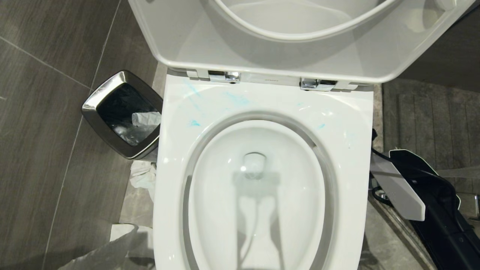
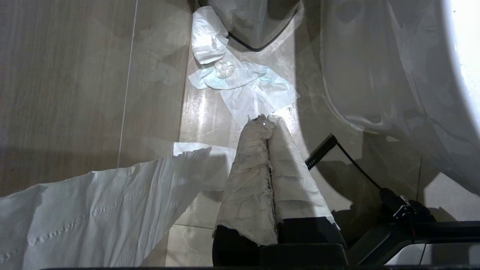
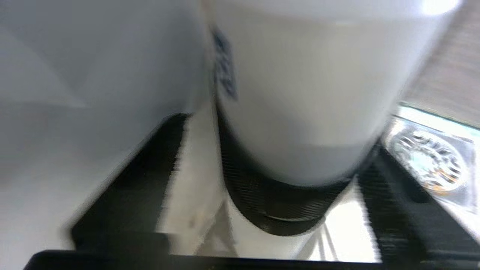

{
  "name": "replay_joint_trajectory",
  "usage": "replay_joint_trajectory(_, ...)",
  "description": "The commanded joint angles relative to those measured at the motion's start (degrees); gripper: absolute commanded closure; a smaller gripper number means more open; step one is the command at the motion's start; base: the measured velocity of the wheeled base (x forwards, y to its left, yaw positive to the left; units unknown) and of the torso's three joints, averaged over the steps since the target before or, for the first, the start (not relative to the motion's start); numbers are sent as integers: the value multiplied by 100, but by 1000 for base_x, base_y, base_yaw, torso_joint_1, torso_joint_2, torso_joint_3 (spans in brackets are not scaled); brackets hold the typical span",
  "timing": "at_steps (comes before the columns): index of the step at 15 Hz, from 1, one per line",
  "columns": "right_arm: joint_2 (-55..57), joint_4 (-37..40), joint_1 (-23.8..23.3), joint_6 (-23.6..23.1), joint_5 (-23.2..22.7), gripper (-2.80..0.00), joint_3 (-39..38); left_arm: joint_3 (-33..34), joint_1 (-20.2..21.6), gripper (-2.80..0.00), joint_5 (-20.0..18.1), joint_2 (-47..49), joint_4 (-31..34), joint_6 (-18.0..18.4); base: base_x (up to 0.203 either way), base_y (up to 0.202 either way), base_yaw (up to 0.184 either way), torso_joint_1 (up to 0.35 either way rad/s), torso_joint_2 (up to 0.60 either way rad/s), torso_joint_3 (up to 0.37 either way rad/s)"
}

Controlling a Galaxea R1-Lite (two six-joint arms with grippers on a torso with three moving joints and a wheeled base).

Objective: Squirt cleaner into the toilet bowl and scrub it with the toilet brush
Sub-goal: Pour in the cleaning agent

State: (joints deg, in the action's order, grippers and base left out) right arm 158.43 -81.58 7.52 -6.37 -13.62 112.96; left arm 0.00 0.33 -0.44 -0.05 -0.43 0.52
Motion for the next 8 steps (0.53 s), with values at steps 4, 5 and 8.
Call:
replay_joint_trajectory(4,-31,-79,-14,-21,-1,0,-2,35,2,0,0,3,-1,0,0,0,0,0,0,0)
replay_joint_trajectory(5,-31,-103,-14,-21,6,0,-2,35,2,0,0,-4,-1,0,0,0,0,0,0,0)
replay_joint_trajectory(8,-23,-428,-22,-13,17,0,-54,35,2,0,0,3,-1,0,0,0,0,0,0,0)
